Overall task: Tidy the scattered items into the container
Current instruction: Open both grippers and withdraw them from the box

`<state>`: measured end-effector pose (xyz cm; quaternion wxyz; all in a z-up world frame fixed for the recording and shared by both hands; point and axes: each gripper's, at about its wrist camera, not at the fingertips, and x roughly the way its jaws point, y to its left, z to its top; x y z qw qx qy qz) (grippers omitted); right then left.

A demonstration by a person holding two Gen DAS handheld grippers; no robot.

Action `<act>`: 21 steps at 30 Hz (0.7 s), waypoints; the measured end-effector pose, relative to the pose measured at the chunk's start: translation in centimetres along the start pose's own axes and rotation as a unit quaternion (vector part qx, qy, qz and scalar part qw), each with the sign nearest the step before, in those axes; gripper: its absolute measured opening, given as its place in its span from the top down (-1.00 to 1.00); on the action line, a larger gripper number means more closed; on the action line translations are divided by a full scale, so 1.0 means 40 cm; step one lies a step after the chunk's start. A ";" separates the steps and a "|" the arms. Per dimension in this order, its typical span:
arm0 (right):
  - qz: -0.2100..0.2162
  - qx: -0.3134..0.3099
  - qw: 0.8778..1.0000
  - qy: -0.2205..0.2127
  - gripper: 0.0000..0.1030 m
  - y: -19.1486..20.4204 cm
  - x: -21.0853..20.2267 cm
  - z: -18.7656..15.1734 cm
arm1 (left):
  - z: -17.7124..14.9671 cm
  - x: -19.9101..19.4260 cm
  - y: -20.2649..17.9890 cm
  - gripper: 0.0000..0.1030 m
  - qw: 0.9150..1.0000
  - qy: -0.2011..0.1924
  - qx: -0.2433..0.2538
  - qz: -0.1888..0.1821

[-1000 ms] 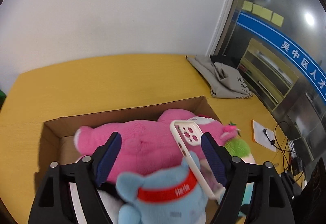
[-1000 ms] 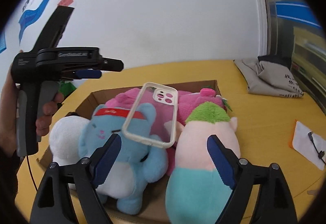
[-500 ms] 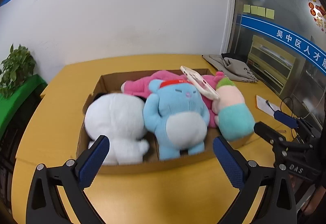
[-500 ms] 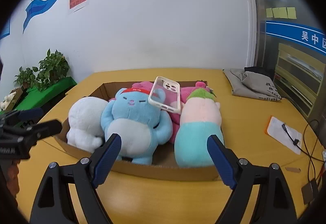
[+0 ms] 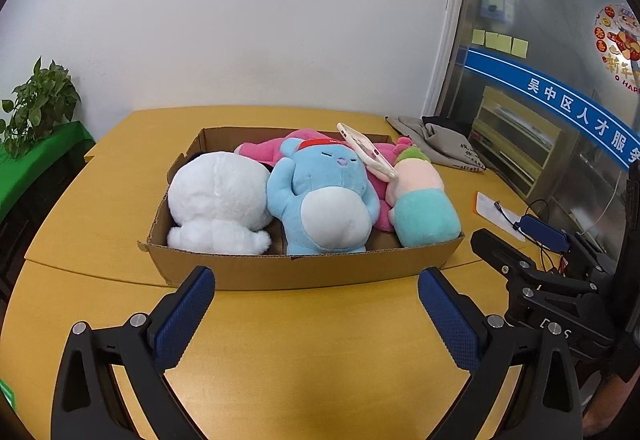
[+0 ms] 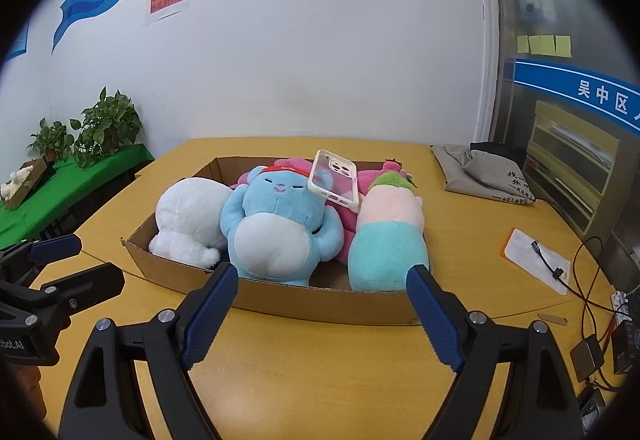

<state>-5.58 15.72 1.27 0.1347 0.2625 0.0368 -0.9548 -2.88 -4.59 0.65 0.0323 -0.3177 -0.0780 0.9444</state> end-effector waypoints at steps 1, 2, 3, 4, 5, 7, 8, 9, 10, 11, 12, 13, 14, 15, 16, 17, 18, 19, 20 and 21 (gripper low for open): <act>-0.001 0.000 1.000 0.000 -0.67 -0.001 -0.004 -0.001 | -0.002 -0.004 0.000 -1.00 1.000 0.000 -0.002 0.000; -0.003 -0.001 1.000 -0.001 -0.67 -0.001 -0.008 -0.003 | -0.004 -0.006 0.000 -1.00 1.000 -0.001 -0.004 0.001; -0.004 -0.001 1.000 0.000 -0.67 -0.002 -0.010 -0.004 | -0.006 -0.009 0.000 -1.00 1.000 -0.002 -0.006 0.003; -0.005 -0.001 1.000 0.000 -0.67 -0.002 -0.012 -0.005 | -0.008 -0.010 0.000 -1.00 1.000 -0.003 -0.008 0.004; -0.006 -0.002 1.000 0.001 -0.67 -0.002 -0.013 -0.007 | -0.010 -0.011 0.000 -1.00 1.000 -0.003 -0.008 0.004; -0.007 -0.003 1.000 0.003 -0.67 -0.003 -0.016 -0.009 | -0.013 -0.014 -0.002 -1.00 1.000 -0.004 -0.008 0.003; -0.007 -0.003 1.000 0.003 -0.67 -0.004 -0.017 -0.011 | -0.014 -0.016 -0.002 -1.00 1.000 -0.005 -0.008 0.003; -0.007 -0.002 1.000 0.003 -0.67 -0.005 -0.018 -0.012 | -0.016 -0.016 -0.003 -1.00 1.000 -0.005 -0.009 0.004; -0.008 -0.001 1.000 0.004 -0.67 -0.006 -0.019 -0.013 | -0.018 -0.015 -0.004 -1.00 1.000 -0.004 -0.009 0.004; -0.008 0.000 1.000 0.004 -0.67 -0.007 -0.020 -0.014 | -0.019 -0.015 -0.005 -1.00 1.000 -0.002 -0.009 0.003; -0.007 0.002 1.000 0.004 -0.67 -0.009 -0.021 -0.016 | -0.021 -0.014 -0.007 -1.00 1.000 -0.002 -0.008 0.003; -0.006 0.003 1.000 0.004 -0.67 -0.011 -0.021 -0.017 | -0.021 -0.014 -0.008 -1.00 1.000 -0.002 -0.007 0.004; -0.008 0.002 1.000 0.005 -0.67 -0.012 -0.022 -0.019 | -0.021 -0.015 -0.010 -1.00 1.000 -0.003 -0.008 0.006; -0.010 0.000 1.000 0.005 -0.67 -0.013 -0.023 -0.020 | -0.021 -0.014 -0.011 -1.00 1.000 -0.004 -0.010 0.008; -0.010 0.000 1.000 0.005 -0.67 -0.015 -0.024 -0.020 | -0.021 -0.012 -0.013 -1.00 1.000 -0.004 -0.012 0.007; -0.010 0.002 1.000 0.005 -0.67 -0.019 -0.025 -0.021 | -0.022 -0.011 -0.017 -1.00 1.000 -0.003 -0.013 0.005; -0.010 0.003 1.000 0.004 -0.67 -0.022 -0.026 -0.021 | -0.022 -0.009 -0.021 -1.00 1.000 -0.003 -0.012 0.004; -0.013 0.002 1.000 0.004 -0.67 -0.025 -0.027 -0.021 | -0.020 -0.007 -0.025 -1.00 1.000 -0.003 -0.010 0.004; -0.014 0.002 1.000 0.004 -0.67 -0.028 -0.028 -0.021 | -0.019 -0.006 -0.030 -1.00 1.000 -0.004 -0.008 0.004; -0.014 0.003 1.000 0.004 -0.67 -0.031 -0.028 -0.021 | -0.019 -0.005 -0.034 -1.00 1.000 -0.005 -0.007 0.004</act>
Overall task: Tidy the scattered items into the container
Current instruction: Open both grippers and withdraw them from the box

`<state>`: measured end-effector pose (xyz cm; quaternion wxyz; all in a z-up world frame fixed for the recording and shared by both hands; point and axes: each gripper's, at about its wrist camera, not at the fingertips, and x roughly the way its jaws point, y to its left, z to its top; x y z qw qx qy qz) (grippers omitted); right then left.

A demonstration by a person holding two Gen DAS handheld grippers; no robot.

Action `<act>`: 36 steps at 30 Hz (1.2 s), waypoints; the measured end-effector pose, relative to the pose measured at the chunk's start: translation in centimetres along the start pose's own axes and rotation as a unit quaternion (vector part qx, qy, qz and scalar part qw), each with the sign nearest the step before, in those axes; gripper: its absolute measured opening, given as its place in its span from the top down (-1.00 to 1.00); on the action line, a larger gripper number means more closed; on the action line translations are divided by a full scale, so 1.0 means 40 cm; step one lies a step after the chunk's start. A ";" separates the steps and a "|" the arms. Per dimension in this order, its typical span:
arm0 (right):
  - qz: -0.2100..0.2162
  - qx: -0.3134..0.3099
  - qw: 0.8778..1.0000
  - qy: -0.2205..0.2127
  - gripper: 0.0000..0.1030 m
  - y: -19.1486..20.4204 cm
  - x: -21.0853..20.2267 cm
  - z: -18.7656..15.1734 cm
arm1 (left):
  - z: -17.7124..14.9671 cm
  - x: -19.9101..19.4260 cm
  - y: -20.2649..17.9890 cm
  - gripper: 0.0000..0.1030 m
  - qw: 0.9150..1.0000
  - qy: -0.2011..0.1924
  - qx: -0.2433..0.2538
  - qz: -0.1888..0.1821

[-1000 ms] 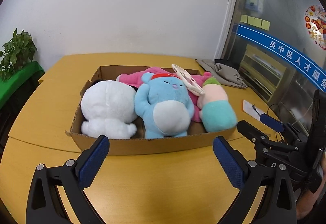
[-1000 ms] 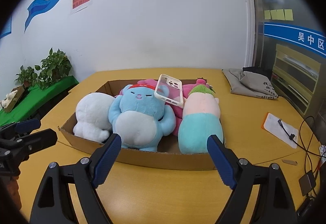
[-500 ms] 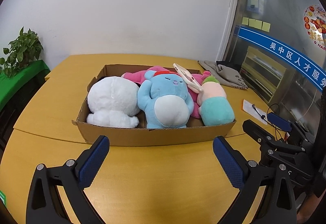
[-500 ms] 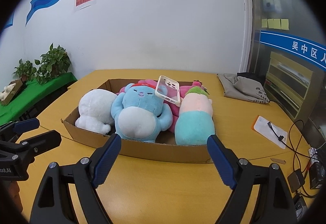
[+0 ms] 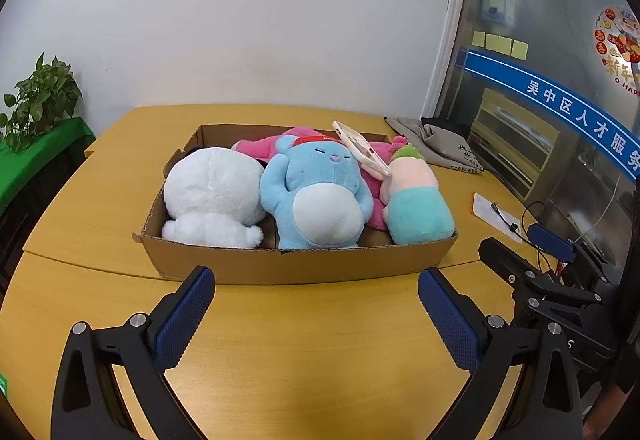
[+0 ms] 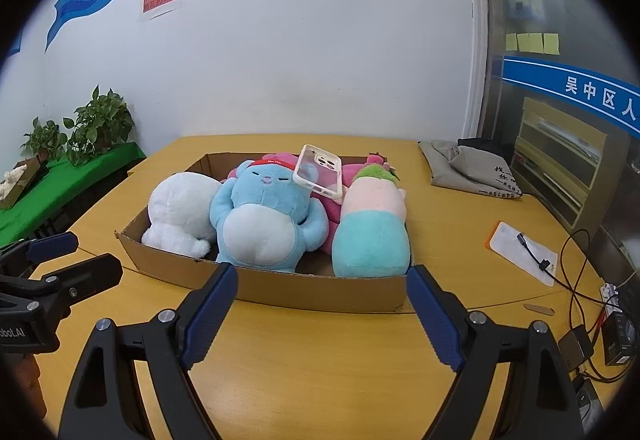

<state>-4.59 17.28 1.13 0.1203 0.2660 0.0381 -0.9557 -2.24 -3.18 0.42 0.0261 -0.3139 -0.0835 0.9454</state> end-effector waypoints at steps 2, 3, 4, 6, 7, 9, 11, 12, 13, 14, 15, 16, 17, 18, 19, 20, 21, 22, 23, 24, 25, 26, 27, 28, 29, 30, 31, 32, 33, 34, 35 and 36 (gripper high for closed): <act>-0.002 0.001 1.000 0.000 -0.67 -0.005 0.000 -0.001 | 0.001 0.003 -0.007 -1.00 1.000 0.002 0.002 -0.001; -0.002 0.001 1.000 0.000 -0.67 -0.005 0.001 -0.001 | 0.001 0.004 -0.010 -1.00 1.000 0.002 0.004 0.002; -0.001 0.001 1.000 0.000 -0.67 -0.007 0.001 -0.002 | 0.002 0.006 -0.012 -1.00 1.000 0.002 0.005 0.006; -0.002 0.003 1.000 0.000 -0.67 -0.010 0.003 -0.003 | 0.003 0.007 -0.011 -1.00 1.000 0.002 0.003 0.008; -0.002 0.003 1.000 0.000 -0.67 -0.011 0.004 -0.004 | 0.003 0.008 -0.011 -1.00 1.000 0.003 0.003 0.008; -0.002 0.004 1.000 0.001 -0.67 -0.013 0.006 -0.006 | 0.002 0.010 -0.011 -1.00 1.000 0.005 0.005 0.011; -0.002 0.004 1.000 0.001 -0.67 -0.012 0.007 -0.007 | 0.001 0.012 -0.012 -1.00 1.000 0.007 0.008 0.017; -0.002 0.004 1.000 0.002 -0.67 -0.012 0.007 -0.007 | -0.001 0.012 -0.013 -1.00 1.000 0.007 0.009 0.021; -0.002 0.004 1.000 0.002 -0.67 -0.011 0.008 -0.009 | -0.003 0.011 -0.014 -1.00 1.000 0.005 0.011 0.025; -0.002 0.003 1.000 0.003 -0.67 -0.008 0.008 -0.011 | -0.006 0.010 -0.018 -1.00 0.999 0.005 0.015 0.029; -0.002 0.002 1.000 0.003 -0.67 -0.007 0.008 -0.014 | -0.010 0.009 -0.022 -1.00 0.999 0.005 0.021 0.033; -0.002 0.002 1.000 0.004 -0.67 -0.006 0.008 -0.016 | -0.012 0.009 -0.025 -1.00 0.999 0.004 0.026 0.037; -0.001 0.002 1.000 0.004 -0.67 -0.005 0.008 -0.019 | -0.014 0.009 -0.027 -1.00 0.999 0.003 0.029 0.039; -0.001 0.002 1.000 0.005 -0.67 -0.005 0.009 -0.021 | -0.015 0.010 -0.029 -1.00 0.999 0.003 0.031 0.042; -0.002 0.001 1.000 0.006 -0.67 -0.003 0.010 -0.024 | -0.016 0.011 -0.030 -1.00 0.999 0.003 0.031 0.045; -0.003 0.002 1.000 0.007 -0.67 -0.003 0.012 -0.026 | -0.018 0.012 -0.032 -1.00 0.998 0.005 0.031 0.046; -0.003 0.002 1.000 0.008 -0.67 -0.002 0.013 -0.027 | -0.019 0.013 -0.033 -1.00 0.998 0.006 0.031 0.045; -0.004 0.003 1.000 0.009 -0.67 -0.001 0.013 -0.029 | -0.019 0.014 -0.034 -1.00 0.999 0.006 0.033 0.043; -0.004 0.003 1.000 0.010 -0.67 0.001 0.013 -0.031 | -0.020 0.014 -0.036 -1.00 0.998 0.005 0.035 0.044; -0.005 0.002 1.000 0.010 -0.67 0.004 0.012 -0.034 | -0.020 0.015 -0.038 -1.00 0.998 0.005 0.035 0.048; -0.004 0.000 1.000 0.011 -0.67 0.007 0.012 -0.036 | -0.021 0.015 -0.040 -1.00 0.998 0.004 0.036 0.052; -0.004 -0.001 1.000 0.011 -0.67 0.010 0.012 -0.038 | -0.023 0.016 -0.041 -1.00 0.998 0.004 0.037 0.051; -0.004 -0.001 1.000 0.012 -0.67 0.013 0.012 -0.040 | -0.025 0.017 -0.043 -1.00 0.998 0.005 0.038 0.049; -0.004 -0.002 1.000 0.012 -0.67 0.014 0.013 -0.041 | -0.026 0.018 -0.043 -1.00 0.998 0.006 0.039 0.047; -0.005 -0.004 1.000 0.013 -0.67 0.016 0.011 -0.044 | -0.028 0.017 -0.043 -1.00 0.998 0.006 0.037 0.045; -0.006 -0.004 1.000 0.013 -0.67 0.017 0.010 -0.048 | -0.031 0.016 -0.042 -1.00 0.999 0.007 0.034 0.042; -0.006 -0.004 1.000 0.014 -0.67 0.017 0.010 -0.050 | -0.033 0.015 -0.041 -1.00 0.999 0.007 0.030 0.036; -0.006 -0.004 1.000 0.016 -0.67 0.016 0.012 -0.053 | -0.036 0.013 -0.040 -1.00 0.999 0.008 0.027 0.031; -0.007 -0.003 1.000 0.016 -0.67 0.015 0.012 -0.055 | -0.038 0.010 -0.040 -1.00 0.999 0.007 0.026 0.027; -0.008 -0.002 1.000 0.017 -0.67 0.015 0.012 -0.056 | -0.040 0.005 -0.041 -1.00 0.999 0.003 0.027 0.028; -0.008 -0.001 1.000 0.017 -0.67 0.015 0.012 -0.058 | -0.041 0.000 -0.044 -1.00 0.999 -0.002 0.030 0.034; -0.008 -0.002 1.000 0.017 -0.67 0.015 0.012 -0.058 | -0.040 -0.005 -0.048 -1.00 0.998 -0.008 0.034 0.043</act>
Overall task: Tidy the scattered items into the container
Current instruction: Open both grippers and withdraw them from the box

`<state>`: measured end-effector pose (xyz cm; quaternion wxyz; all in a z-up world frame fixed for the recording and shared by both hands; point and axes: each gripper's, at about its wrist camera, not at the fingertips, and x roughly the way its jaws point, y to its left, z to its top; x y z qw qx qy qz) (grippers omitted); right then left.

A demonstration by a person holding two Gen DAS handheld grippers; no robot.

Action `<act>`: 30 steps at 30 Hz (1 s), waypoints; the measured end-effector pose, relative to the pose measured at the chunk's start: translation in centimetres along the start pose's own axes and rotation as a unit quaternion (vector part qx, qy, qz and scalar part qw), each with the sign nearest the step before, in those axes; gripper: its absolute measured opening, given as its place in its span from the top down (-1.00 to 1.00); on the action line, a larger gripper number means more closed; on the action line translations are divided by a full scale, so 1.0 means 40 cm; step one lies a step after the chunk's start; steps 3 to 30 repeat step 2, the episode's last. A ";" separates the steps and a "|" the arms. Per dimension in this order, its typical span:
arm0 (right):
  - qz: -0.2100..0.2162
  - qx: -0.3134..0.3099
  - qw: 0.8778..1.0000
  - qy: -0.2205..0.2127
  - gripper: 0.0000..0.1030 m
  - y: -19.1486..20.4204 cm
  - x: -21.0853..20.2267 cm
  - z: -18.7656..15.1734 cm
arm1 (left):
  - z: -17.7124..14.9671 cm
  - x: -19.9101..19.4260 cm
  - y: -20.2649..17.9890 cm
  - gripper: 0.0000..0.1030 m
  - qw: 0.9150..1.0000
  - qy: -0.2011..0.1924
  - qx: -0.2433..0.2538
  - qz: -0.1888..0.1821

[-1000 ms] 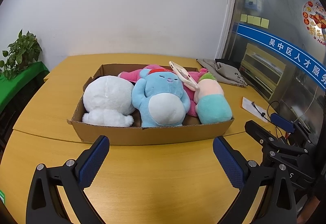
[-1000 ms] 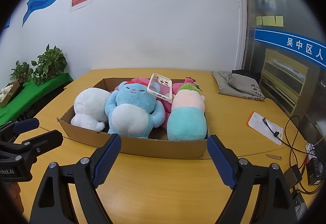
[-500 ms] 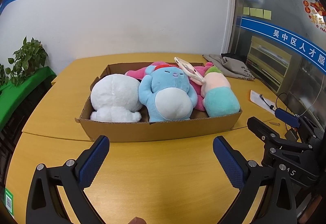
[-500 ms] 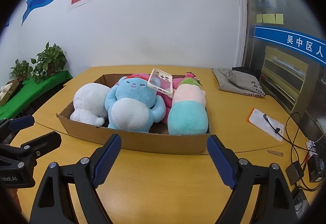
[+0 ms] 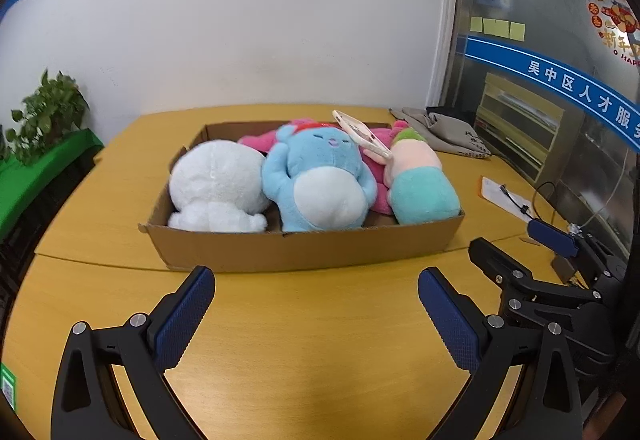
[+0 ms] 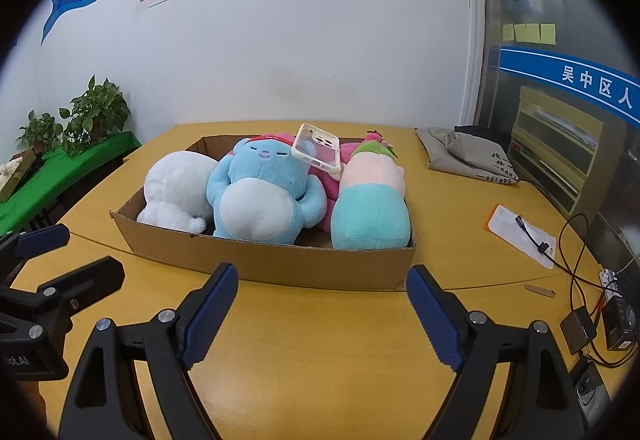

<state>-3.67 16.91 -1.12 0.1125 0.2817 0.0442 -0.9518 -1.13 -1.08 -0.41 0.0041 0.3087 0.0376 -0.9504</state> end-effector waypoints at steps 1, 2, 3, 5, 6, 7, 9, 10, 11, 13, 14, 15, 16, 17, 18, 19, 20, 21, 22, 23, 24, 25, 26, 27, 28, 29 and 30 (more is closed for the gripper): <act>-0.001 -0.001 1.000 0.000 -0.67 0.000 0.000 0.000 | 0.001 -0.003 -0.004 -1.00 1.000 -0.003 0.006 0.006; -0.001 -0.001 1.000 0.000 -0.67 -0.001 0.001 0.001 | 0.002 -0.003 -0.008 -1.00 1.000 -0.002 0.013 0.008; -0.001 -0.001 1.000 0.000 -0.67 -0.001 0.001 0.001 | 0.002 -0.003 -0.008 -1.00 1.000 -0.002 0.013 0.008; -0.001 -0.001 1.000 0.000 -0.67 -0.001 0.001 0.001 | 0.002 -0.003 -0.008 -1.00 1.000 -0.002 0.013 0.008; -0.001 -0.001 1.000 0.000 -0.67 -0.001 0.001 0.001 | 0.002 -0.003 -0.008 -1.00 1.000 -0.002 0.013 0.008; -0.001 -0.001 1.000 0.000 -0.67 -0.001 0.001 0.001 | 0.002 -0.003 -0.008 -1.00 1.000 -0.002 0.013 0.008; -0.001 -0.001 1.000 0.000 -0.67 -0.001 0.001 0.001 | 0.002 -0.003 -0.008 -1.00 1.000 -0.002 0.013 0.008; -0.001 -0.001 1.000 0.000 -0.67 -0.001 0.001 0.001 | 0.002 -0.003 -0.008 -1.00 1.000 -0.002 0.013 0.008; -0.001 -0.001 1.000 0.000 -0.67 -0.001 0.001 0.001 | 0.002 -0.003 -0.008 -1.00 1.000 -0.002 0.013 0.008; -0.001 -0.001 1.000 0.000 -0.67 -0.001 0.001 0.001 | 0.002 -0.003 -0.008 -1.00 1.000 -0.002 0.013 0.008; -0.001 -0.001 1.000 0.000 -0.67 -0.001 0.001 0.001 | 0.002 -0.003 -0.008 -1.00 1.000 -0.002 0.013 0.008; -0.001 -0.001 1.000 0.000 -0.67 -0.001 0.001 0.001 | 0.002 -0.003 -0.008 -1.00 1.000 -0.002 0.013 0.008; -0.001 -0.001 1.000 0.000 -0.67 -0.001 0.001 0.001 | 0.002 -0.003 -0.008 -1.00 1.000 -0.002 0.013 0.008; -0.001 -0.001 1.000 0.000 -0.67 -0.001 0.001 0.001 | 0.002 -0.003 -0.008 -1.00 1.000 -0.002 0.013 0.008; -0.001 -0.001 1.000 0.000 -0.67 -0.001 0.001 0.001 | 0.002 -0.003 -0.008 -1.00 1.000 -0.002 0.013 0.008; -0.001 -0.001 1.000 0.000 -0.67 -0.001 0.001 0.001 | 0.002 -0.003 -0.008 -1.00 1.000 -0.002 0.013 0.008; -0.001 -0.001 1.000 0.000 -0.67 -0.001 0.001 0.001 | 0.002 -0.003 -0.008 -1.00 1.000 -0.002 0.013 0.008; -0.001 -0.001 1.000 0.000 -0.67 -0.001 0.001 0.001 | 0.002 -0.003 -0.008 -1.00 1.000 -0.002 0.013 0.008; -0.001 -0.001 1.000 0.000 -0.67 -0.001 0.001 0.001 | 0.002 -0.003 -0.008 -1.00 1.000 -0.002 0.013 0.008; -0.001 -0.001 1.000 0.000 -0.67 -0.001 0.001 0.001 | 0.002 -0.003 -0.008 -1.00 1.000 -0.002 0.013 0.008; -0.001 -0.001 1.000 0.000 -0.67 -0.001 0.001 0.001 | 0.002 -0.003 -0.008 -1.00 1.000 -0.002 0.013 0.008; -0.001 -0.001 1.000 0.000 -0.67 -0.001 0.001 0.001 | 0.002 -0.003 -0.008 -1.00 1.000 -0.002 0.013 0.008; -0.001 -0.001 1.000 0.000 -0.67 -0.001 0.001 0.001 | 0.002 -0.003 -0.008 -1.00 1.000 -0.002 0.013 0.008; -0.001 -0.001 1.000 0.000 -0.67 -0.001 0.001 0.001 | 0.002 -0.003 -0.008 -1.00 1.000 -0.002 0.013 0.008; -0.001 -0.001 1.000 0.000 -0.67 -0.001 0.001 0.001 | 0.002 -0.003 -0.008 -1.00 1.000 -0.002 0.013 0.008; -0.001 -0.001 1.000 0.000 -0.67 -0.001 0.001 0.001 | 0.002 -0.003 -0.008 -1.00 1.000 -0.002 0.013 0.008; -0.001 -0.001 1.000 0.000 -0.67 -0.001 0.001 0.001 | 0.002 -0.003 -0.008 -1.00 1.000 -0.002 0.013 0.008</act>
